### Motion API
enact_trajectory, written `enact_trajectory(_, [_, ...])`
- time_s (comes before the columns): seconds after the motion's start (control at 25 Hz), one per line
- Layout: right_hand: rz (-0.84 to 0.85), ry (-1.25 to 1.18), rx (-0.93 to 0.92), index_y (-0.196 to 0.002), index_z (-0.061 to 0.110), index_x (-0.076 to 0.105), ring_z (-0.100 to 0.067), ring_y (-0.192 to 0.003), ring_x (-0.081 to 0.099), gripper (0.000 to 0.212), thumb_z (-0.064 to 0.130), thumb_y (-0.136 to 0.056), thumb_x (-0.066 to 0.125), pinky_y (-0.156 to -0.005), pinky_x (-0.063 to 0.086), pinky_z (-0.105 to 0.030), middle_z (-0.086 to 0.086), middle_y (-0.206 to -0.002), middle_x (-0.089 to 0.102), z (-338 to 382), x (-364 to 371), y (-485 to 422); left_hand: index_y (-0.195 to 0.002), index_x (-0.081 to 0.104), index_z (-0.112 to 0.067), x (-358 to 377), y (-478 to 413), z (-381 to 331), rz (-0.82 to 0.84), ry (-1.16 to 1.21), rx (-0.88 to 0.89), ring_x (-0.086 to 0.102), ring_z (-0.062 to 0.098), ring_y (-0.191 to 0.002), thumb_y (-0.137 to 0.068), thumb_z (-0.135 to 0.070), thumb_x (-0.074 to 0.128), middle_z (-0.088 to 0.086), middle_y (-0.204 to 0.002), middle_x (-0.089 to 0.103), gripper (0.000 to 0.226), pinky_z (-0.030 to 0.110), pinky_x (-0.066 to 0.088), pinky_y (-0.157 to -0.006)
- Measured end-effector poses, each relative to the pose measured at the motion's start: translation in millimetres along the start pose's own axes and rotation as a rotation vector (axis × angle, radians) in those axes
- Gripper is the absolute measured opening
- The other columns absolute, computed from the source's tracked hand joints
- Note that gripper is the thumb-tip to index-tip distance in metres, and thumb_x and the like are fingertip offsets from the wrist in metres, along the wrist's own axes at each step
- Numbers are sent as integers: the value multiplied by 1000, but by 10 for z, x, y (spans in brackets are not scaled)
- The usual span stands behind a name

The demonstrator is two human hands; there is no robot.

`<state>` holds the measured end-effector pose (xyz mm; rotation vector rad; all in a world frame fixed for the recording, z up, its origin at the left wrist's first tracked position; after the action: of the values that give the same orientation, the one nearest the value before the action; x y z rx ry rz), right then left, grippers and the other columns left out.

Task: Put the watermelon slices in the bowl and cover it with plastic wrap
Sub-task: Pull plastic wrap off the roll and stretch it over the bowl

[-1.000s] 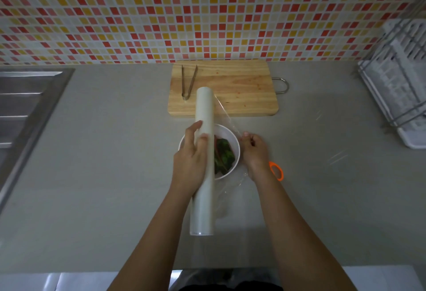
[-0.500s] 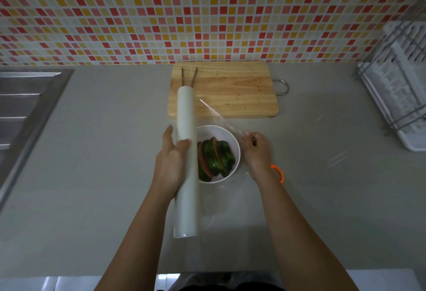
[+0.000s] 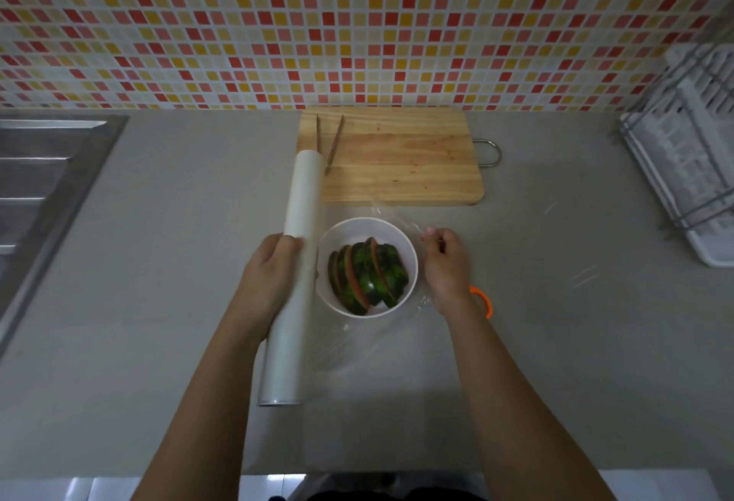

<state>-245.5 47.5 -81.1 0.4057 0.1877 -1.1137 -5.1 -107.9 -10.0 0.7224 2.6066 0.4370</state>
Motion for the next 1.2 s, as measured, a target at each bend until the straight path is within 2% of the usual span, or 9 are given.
enact_trajectory(0.16, [-3, -28, -15, -85, 16, 59, -17, -79, 56, 26, 35, -94, 44, -70, 40, -29, 2, -81, 62, -15, 50, 18, -105, 50, -24, -38, -49, 50, 29, -36, -22, 70, 19, -78, -68, -58, 69, 3, -93, 68, 53, 34, 54, -58])
enact_trajectory(0.44, [-17, -29, -12, -90, 9, 61, -21, -84, 59, 32, 36, -93, 45, -76, 45, -34, -3, -85, 64, -39, 47, 1, -87, 69, -12, -177, -144, 206, 80, 205, -83, 69, 19, -59, -84, -28, 64, 12, -76, 73, 17, 25, 51, -47])
enact_trajectory(0.56, [-41, -43, -21, -88, 10, 61, -19, -82, 57, 31, 36, -93, 45, -75, 44, -33, 0, -82, 62, -9, 25, -4, -100, 65, -13, -177, -179, 284, 77, 214, -101, 67, 18, -65, -91, -24, 51, 7, -80, 69, 20, 28, 51, -55])
enact_trajectory(0.64, [-30, -53, 6, -84, 14, 59, -21, -85, 58, 28, 36, -94, 44, -79, 45, -35, 0, -83, 62, -41, 36, -3, -113, 56, -13, -127, -187, 300, 26, 38, -59, 62, 24, -82, -96, -28, 37, 10, -96, 63, 29, 34, 49, -68])
enact_trajectory(0.76, [123, -197, 217, -79, 22, 57, -24, -87, 57, 28, 41, -94, 41, -80, 47, -42, -3, -85, 60, -213, 219, 54, -122, 47, -18, -41, -139, 219, -14, -182, 61, 51, 27, -96, -97, -36, 28, 6, -109, 54, 37, 34, 38, -73])
enact_trajectory(0.92, [128, -248, 349, -102, 9, 62, -24, -67, 56, 52, 44, -98, 23, -66, 46, -34, -11, -76, 61, -200, 169, 88, -127, 43, -20, -36, -180, 222, -34, -218, 47, 48, 25, -94, -98, -32, 30, 7, -107, 53, 35, 33, 32, -74])
enact_trajectory(1.0, [-57, -163, 256, -103, 9, 63, -22, -70, 60, 59, 47, -97, 19, -63, 43, -26, -5, -74, 62, -46, -59, 89, -126, 44, -20, -39, -195, 240, -30, -210, 44, 50, 27, -96, -98, -32, 30, 9, -108, 54, 34, 34, 33, -75])
enact_trajectory(1.08, [-190, -196, -8, -108, 16, 63, -14, -99, 61, 48, 43, -94, 26, -81, 43, -21, 5, -97, 64, 275, -220, 211, -127, 44, -21, -42, -197, 245, -34, -200, 43, 50, 28, -98, -97, -33, 31, 8, -109, 54, 34, 35, 34, -77])
enact_trajectory(1.2, [60, -208, -205, -127, 22, 53, 9, -115, 43, 45, 40, -96, 24, -89, 30, 3, 23, -120, 51, 499, 107, 440, -128, 44, -22, -40, -209, 252, -29, -197, 42, 50, 27, -98, -97, -33, 30, 6, -110, 54, 36, 34, 34, -77])
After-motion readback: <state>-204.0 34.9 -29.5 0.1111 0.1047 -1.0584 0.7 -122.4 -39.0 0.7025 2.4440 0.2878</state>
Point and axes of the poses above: each hand's wrist, its own y-axis away from the middle knuckle, its own x-axis out of the palm, z = x × y, the point moved 9 cm from there along -y, towards the middle knuckle
